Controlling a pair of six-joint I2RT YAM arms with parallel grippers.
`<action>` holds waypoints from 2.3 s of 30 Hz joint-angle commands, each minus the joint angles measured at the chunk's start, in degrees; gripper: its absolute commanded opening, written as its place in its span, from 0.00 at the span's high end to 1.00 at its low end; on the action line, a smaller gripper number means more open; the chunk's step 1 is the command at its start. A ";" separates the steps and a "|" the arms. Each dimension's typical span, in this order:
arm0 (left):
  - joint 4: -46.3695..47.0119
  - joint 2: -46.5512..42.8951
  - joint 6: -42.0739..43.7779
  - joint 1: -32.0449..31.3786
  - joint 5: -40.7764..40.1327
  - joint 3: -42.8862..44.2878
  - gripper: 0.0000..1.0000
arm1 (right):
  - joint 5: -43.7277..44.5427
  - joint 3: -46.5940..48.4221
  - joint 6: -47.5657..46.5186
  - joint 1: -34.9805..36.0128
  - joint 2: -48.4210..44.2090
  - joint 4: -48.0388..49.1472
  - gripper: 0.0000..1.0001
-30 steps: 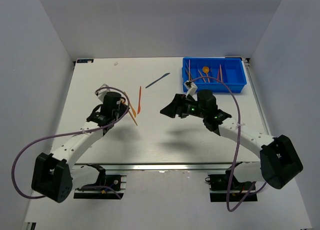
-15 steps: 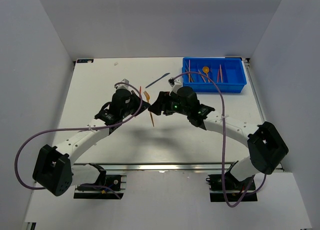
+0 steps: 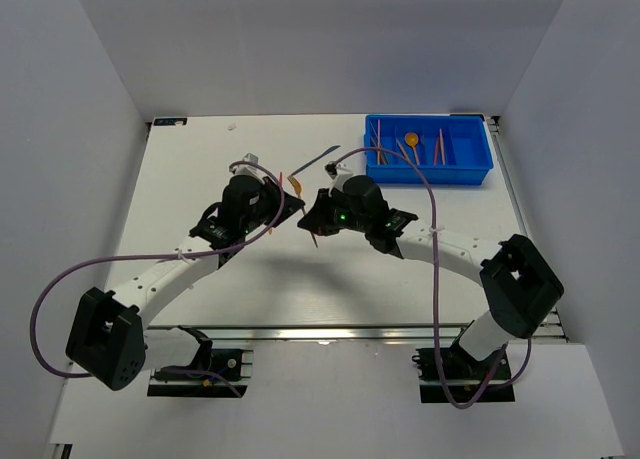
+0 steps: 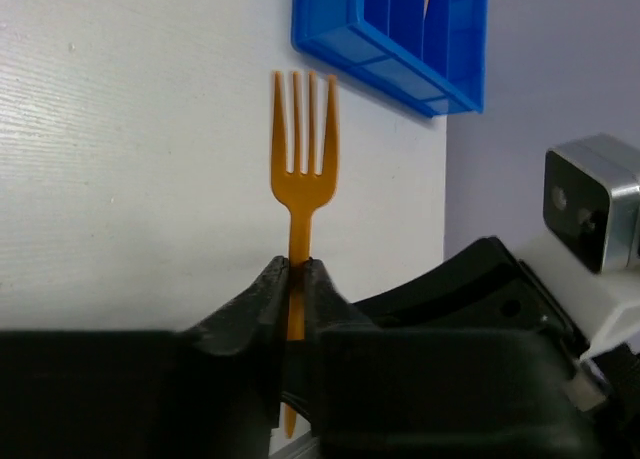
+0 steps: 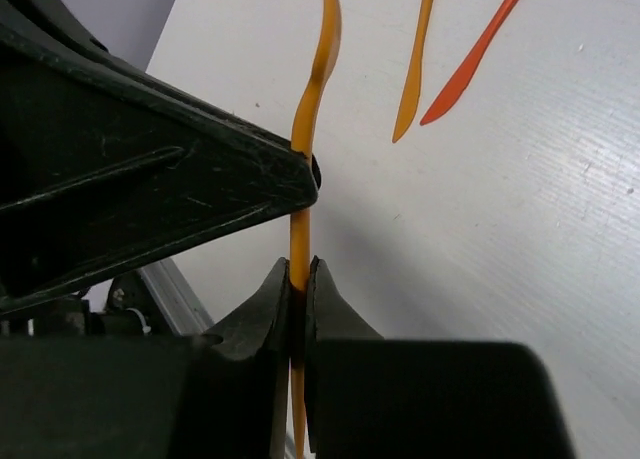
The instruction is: Sort the eating utensils into containers
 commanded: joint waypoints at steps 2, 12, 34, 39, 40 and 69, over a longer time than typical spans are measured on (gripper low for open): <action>1.89 -0.69 0.52 -0.20 1.90 1.49 0.49 | 4.92 3.23 -2.48 -0.07 -0.37 -0.41 1.00; -34.66 -7.00 19.14 -0.20 -30.88 21.97 0.02 | 16.53 12.00 -8.37 -27.47 2.43 -20.43 1.00; -24.66 -26.00 35.95 -0.11 -25.79 1.14 0.02 | 19.27 56.68 -23.58 -43.75 40.06 -28.82 1.00; -24.92 -25.39 35.95 -0.11 -25.70 1.23 0.02 | 19.62 51.40 -24.02 -43.75 38.04 -25.47 1.00; -24.83 -25.39 35.86 -0.11 -25.70 1.23 0.02 | 19.53 51.48 -24.28 -43.75 38.12 -25.65 1.00; -27.12 -14.40 28.83 1.47 -28.16 5.27 0.02 | 19.45 54.12 -24.37 -43.49 26.35 -31.97 0.50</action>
